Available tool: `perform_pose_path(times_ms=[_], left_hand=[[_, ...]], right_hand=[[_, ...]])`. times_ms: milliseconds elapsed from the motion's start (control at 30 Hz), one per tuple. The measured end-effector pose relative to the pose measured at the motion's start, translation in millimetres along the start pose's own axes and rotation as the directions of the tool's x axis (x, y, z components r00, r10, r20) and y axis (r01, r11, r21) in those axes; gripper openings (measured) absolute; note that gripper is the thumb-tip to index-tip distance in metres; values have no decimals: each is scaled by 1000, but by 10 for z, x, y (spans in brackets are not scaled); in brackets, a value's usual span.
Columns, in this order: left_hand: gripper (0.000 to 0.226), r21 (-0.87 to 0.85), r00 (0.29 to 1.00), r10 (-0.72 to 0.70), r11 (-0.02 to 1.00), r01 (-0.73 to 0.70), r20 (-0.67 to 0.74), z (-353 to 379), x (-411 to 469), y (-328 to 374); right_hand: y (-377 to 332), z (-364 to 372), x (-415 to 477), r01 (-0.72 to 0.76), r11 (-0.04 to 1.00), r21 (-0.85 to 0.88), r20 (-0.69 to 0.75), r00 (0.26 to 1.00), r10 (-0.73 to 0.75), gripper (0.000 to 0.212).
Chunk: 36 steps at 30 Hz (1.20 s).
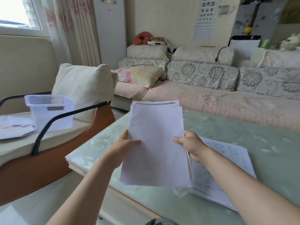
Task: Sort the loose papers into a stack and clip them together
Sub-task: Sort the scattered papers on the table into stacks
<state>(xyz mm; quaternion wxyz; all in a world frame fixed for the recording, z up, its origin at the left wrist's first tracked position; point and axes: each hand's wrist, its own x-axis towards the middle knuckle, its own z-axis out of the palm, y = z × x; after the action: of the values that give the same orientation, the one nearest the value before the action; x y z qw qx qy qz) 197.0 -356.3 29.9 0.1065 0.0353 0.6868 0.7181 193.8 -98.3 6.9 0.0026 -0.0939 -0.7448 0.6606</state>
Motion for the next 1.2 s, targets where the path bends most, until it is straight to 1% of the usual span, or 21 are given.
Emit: perform_pose_path(times_ms=[100, 200, 333, 367, 400, 433, 467, 500, 567, 600, 633, 667, 700, 767, 800, 833, 933, 1033, 1100, 1133, 1200], left_hand=[[33, 139, 997, -28, 990, 18, 76, 539, 104, 53], [18, 319, 993, -78, 947, 46, 87, 1123, 209, 16], [14, 435, 982, -79, 900, -5, 173, 1829, 294, -106], [13, 454, 981, -88, 891, -1, 176, 1961, 321, -177], [11, 486, 980, -100, 874, 4, 172, 2082, 341, -243], [15, 531, 980, -112, 847, 10, 161, 2192, 361, -311], [25, 613, 981, -125, 790, 8, 148, 2280, 397, -398], [34, 722, 984, -130, 692, 1, 124, 2346, 426, -484], [43, 887, 993, -91, 462, -19, 69, 2423, 457, -636], [45, 924, 995, -88, 383, -8, 45, 2440, 469, -699], [46, 939, 995, -92, 345, 6, 28, 2450, 467, -743], [45, 947, 996, -92, 322, 9, 22, 2464, 471, -772], [44, 943, 996, -85, 332, 14, 15, 2477, 472, -772], [42, 912, 995, -97, 407, 47, -8, 2503, 491, -723], [42, 896, 994, -111, 440, 61, -13, 2510, 494, -688], [41, 881, 992, -124, 468, 69, -13, 2515, 500, -654], [41, 862, 987, -158, 500, 85, -7, 2509, 486, -579], [49, 849, 985, -173, 524, 68, 28, 2584, 401, -563], [57, 796, 978, -191, 604, 46, 88, 2730, 305, -592], [61, 770, 970, -205, 638, 31, 131, 2826, 245, -614], [69, 752, 952, -232, 659, 5, 198, 3015, 147, -664]], right_hand=[[9, -487, -114, -19, 996, -92, -108, 994, 9, 30], [55, -1016, -311, -92, 980, -176, -215, 975, 53, 39], [243, -1602, -577, -189, 952, -239, -352, 931, 97, 60], [303, -1705, -632, -209, 942, -261, -379, 920, 99, 59], [345, -1778, -699, -240, 927, -289, -407, 907, 108, 53], [403, -1840, -759, -264, 913, -312, -423, 899, 115, 43], [469, -1892, -802, -295, 896, -332, -438, 889, 131, 33], [529, -1928, -841, -316, 878, -360, -445, 885, 136, 27], [661, -1974, -882, -383, 811, -442, -458, 874, 163, 30], [706, -1985, -899, -438, 749, -497, -471, 861, 191, 33], [748, -2000, -908, -486, 689, -538, -493, 844, 210, 36], [782, -2012, -902, -515, 666, -539, -518, 827, 221, 37], [795, -2015, -896, -522, 682, -512, -536, 814, 221, 33], [780, -2021, -843, -450, 827, -338, -527, 818, 229, 14], [784, -2031, -804, -408, 879, -245, -506, 828, 243, 16], [759, -2035, -792, -386, 903, -191, -488, 835, 253, 20], [790, -2065, -765, -357, 924, -135, -478, 841, 254, 22], [839, -2161, -864, -364, 927, -92, -492, 826, 276, 25], [841, -2303, -962, -365, 925, -102, -542, 800, 256, 23], [846, -2392, -1015, -368, 922, -120, -574, 784, 238, 26], [882, -2585, -1137, -375, 920, -117, -605, 761, 234, 34]])
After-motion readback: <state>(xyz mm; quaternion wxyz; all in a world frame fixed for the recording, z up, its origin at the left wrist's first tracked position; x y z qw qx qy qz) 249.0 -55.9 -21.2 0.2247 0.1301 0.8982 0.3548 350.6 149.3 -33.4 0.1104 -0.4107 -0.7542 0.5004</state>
